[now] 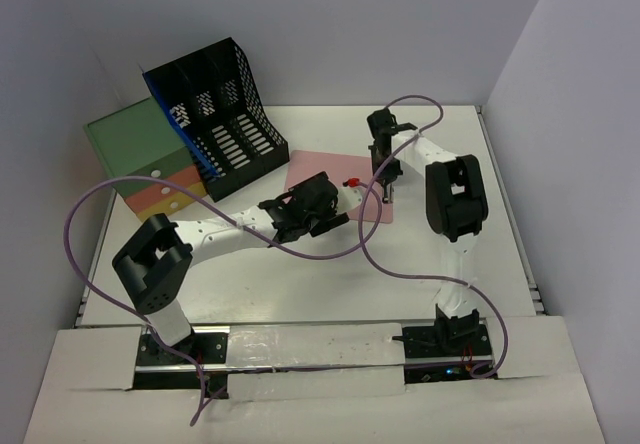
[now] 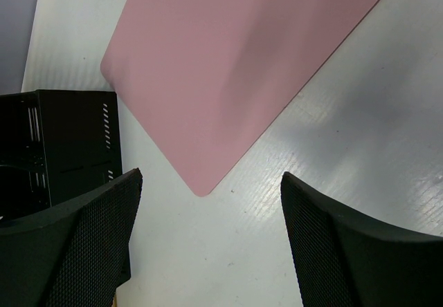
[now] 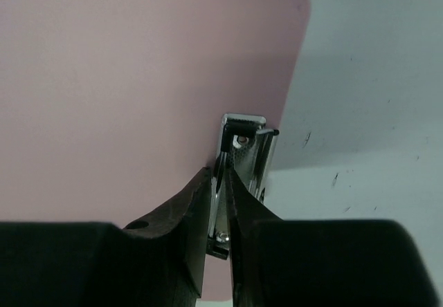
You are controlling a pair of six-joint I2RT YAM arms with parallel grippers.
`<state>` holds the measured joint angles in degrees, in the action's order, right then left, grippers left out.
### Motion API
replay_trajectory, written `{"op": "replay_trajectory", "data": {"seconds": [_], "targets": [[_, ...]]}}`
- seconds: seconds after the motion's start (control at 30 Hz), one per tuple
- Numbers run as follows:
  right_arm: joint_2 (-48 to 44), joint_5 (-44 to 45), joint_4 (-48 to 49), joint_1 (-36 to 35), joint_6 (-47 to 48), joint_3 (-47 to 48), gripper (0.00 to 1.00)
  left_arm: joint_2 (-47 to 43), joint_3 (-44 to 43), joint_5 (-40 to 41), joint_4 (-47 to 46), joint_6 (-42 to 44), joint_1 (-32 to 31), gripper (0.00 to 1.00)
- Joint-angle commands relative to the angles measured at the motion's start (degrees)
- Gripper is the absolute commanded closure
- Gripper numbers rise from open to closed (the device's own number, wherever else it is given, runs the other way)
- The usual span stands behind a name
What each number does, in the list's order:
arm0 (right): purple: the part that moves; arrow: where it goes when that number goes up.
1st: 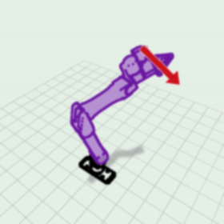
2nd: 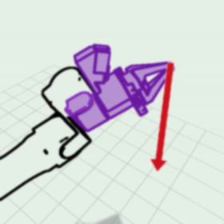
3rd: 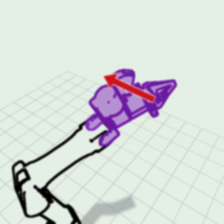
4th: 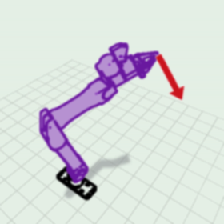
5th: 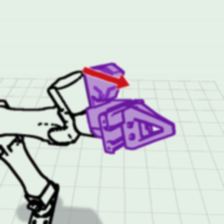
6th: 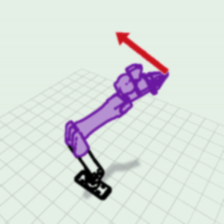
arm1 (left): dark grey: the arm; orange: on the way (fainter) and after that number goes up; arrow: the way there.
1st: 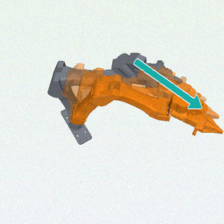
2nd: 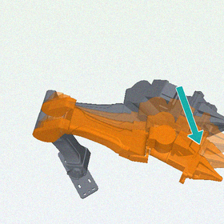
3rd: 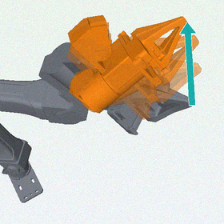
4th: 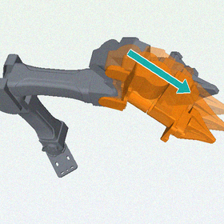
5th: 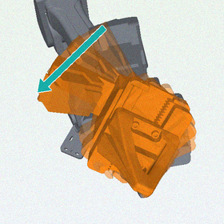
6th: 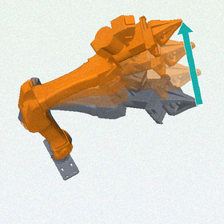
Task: Organize the desk
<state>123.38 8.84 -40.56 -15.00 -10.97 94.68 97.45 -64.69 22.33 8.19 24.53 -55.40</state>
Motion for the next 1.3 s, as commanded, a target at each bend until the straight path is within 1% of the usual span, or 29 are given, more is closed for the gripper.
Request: {"op": "replay_trajectory", "data": {"seconds": [0.0, 0.13, 0.17, 0.27, 0.33, 0.43, 0.47, 0.53, 0.6, 0.63, 0.67, 0.73, 0.8, 0.87, 0.93, 1.07, 1.2, 1.27], "targets": [[1.58, 0.8, -0.81, 0.17, 0.32, 1.87, 0.84, -2.1, -1.14, 0.26, -0.35, -0.6, 0.11, 0.12], [1.06, -0.23, -0.49, 0.55, 0.0, 1.11, 0.98, -1.88, -1.58, -0.08, 0.34, -0.05, 0.11, 0.12], [0.7, -0.68, -0.45, 0.59, 0.1, 0.91, 1.0, -1.74, -2.07, -0.34, 0.84, 0.27, 0.03, 0.12], [-1.62, -3.33, 1.15, 1.13, 0.09, -0.75, 1.0, -1.0, -4.2, -0.77, 4.23, 1.81, -0.86, 0.12], [-4.75, -6.41, 4.1, 2.26, -0.5, -3.79, 1.0, -1.23, -5.87, -1.46, 6.04, 4.23, -1.62, 0.11], [-8.19, -10.83, 7.08, 4.39, -1.66, -7.48, 1.0, -1.88, -6.5, -3.04, 6.66, 6.62, -2.25, 0.1], [-10.07, -12.69, 7.82, 4.95, -2.02, -8.91, 1.0, -2.49, -6.42, -4.99, 6.59, 8.66, -2.43, 0.09], [-11.82, -13.57, 8.74, 4.99, -2.53, -10.51, 1.0, -2.89, -5.17, -7.95, 5.29, 11.85, -3.57, 0.08], [-13.97, -15.87, 10.44, 4.99, -3.33, -12.35, 1.0, -1.96, -3.15, -10.46, 2.73, 17.1, -5.02, 0.05], [-14.37, -16.69, 11.07, 4.99, -3.6, -13.07, 1.0, -1.91, -2.59, -11.2, 2.63, 18.36, -5.64, 0.03], [-14.72, -17.63, 11.6, 4.99, -3.78, -13.6, 1.0, -0.3, -2.23, -11.49, 0.21, 19.17, -6.09, 0.02], [-15.42, -18.38, 12.23, 5.23, -4.05, -14.59, 1.0, 3.72, -2.25, -10.53, -4.65, 18.78, -6.89, 0.01], [-16.03, -18.81, 12.66, 5.49, -4.14, -15.2, 1.0, 7.11, -3.85, -10.0, -5.86, 17.13, -6.92, 0.01], [-17.4, -21.23, 13.51, 6.03, -4.45, -16.49, 1.0, 10.87, -7.81, -7.93, -7.4, 14.81, -6.92, 0.01], [-18.43, -23.45, 14.45, 7.05, -4.78, -17.79, 1.0, 13.74, -9.8, -7.35, -9.22, 13.05, -6.92, 0.01], [-20.49, -27.23, 16.0, 8.71, -5.77, -19.31, 1.0, 15.89, -9.19, -7.57, -13.37, 14.59, -7.83, 0.01], [-21.42, -28.99, 17.12, 9.38, -6.42, -20.26, 1.0, 18.37, -10.38, -4.95, -14.6, 13.52, -9.06, 0.01], [-21.54, -29.31, 17.3, 9.38, -6.54, -20.55, 1.0, 19.96, -11.25, -2.09, -14.9, 13.48, -9.59, 0.01]]}}
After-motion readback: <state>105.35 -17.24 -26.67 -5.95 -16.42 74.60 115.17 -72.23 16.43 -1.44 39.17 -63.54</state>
